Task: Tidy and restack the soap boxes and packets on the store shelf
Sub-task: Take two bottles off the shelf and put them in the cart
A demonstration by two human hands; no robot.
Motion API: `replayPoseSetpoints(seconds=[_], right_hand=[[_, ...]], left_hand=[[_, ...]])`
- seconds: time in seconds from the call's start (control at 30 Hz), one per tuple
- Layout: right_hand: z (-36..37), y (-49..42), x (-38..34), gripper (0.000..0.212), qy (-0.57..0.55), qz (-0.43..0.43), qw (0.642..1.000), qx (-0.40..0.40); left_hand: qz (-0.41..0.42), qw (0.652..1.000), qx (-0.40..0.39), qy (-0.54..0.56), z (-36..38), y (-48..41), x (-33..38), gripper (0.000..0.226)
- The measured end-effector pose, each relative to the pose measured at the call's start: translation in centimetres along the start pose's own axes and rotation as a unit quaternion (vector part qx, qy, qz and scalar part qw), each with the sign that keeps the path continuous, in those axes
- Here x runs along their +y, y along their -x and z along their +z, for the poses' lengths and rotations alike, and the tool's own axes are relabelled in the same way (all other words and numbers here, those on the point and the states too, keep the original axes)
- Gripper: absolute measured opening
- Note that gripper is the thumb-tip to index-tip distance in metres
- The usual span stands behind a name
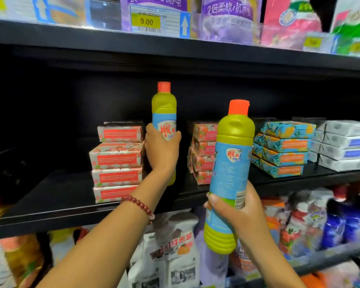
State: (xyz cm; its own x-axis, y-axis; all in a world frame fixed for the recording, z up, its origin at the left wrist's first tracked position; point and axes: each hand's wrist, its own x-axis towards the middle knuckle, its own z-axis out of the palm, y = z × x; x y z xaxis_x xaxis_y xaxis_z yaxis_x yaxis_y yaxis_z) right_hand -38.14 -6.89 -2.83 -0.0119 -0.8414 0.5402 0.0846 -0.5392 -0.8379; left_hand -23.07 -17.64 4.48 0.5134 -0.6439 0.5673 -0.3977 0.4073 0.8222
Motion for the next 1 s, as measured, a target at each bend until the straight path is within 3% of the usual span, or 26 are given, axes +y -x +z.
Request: replayPoseSetpoints(seconds=[0.33,0.57,0.7,0.8,0.9,0.97,1.0], right_hand=[[-0.1,-0.5,-0.2,0.050,-0.004,-0.019,1.000,-0.005],[-1.3,2.8,-0.9,0.042,0.045,-0.006,0.998,0.032],[-2.5,7.5,-0.9,0.043,0.090,0.026,0.993,0.074],[-3.0,11.9,-1.0,0.040,0.125,0.059,0.984,0.113],[-3.3,17.1,-0.9,0.042,0.143,0.110,0.964,0.198],[-3.6,21.4,-0.4,0.042,0.152,0.142,0.939,0.274],[-3.7,23.8,-0.1,0.041,0.154,0.160,0.925,0.308]], left_hand=[[0.098,0.984,-0.033,0.146,-2.9,2.6,1.3,0.036],[-0.002,0.941,-0.251,0.225,-7.1,6.1,2.1,0.032],[-0.052,0.910,-0.323,0.254,-7.8,10.7,0.4,0.024],[-0.084,0.886,-0.376,0.258,-7.9,13.9,-1.0,0.038],[-0.122,0.858,-0.432,0.249,-8.2,17.5,-2.9,0.031],[-0.165,0.824,-0.484,0.242,-8.1,20.3,-4.5,0.020],[-0.196,0.804,-0.512,0.231,-8.3,21.8,-5.1,0.026]])
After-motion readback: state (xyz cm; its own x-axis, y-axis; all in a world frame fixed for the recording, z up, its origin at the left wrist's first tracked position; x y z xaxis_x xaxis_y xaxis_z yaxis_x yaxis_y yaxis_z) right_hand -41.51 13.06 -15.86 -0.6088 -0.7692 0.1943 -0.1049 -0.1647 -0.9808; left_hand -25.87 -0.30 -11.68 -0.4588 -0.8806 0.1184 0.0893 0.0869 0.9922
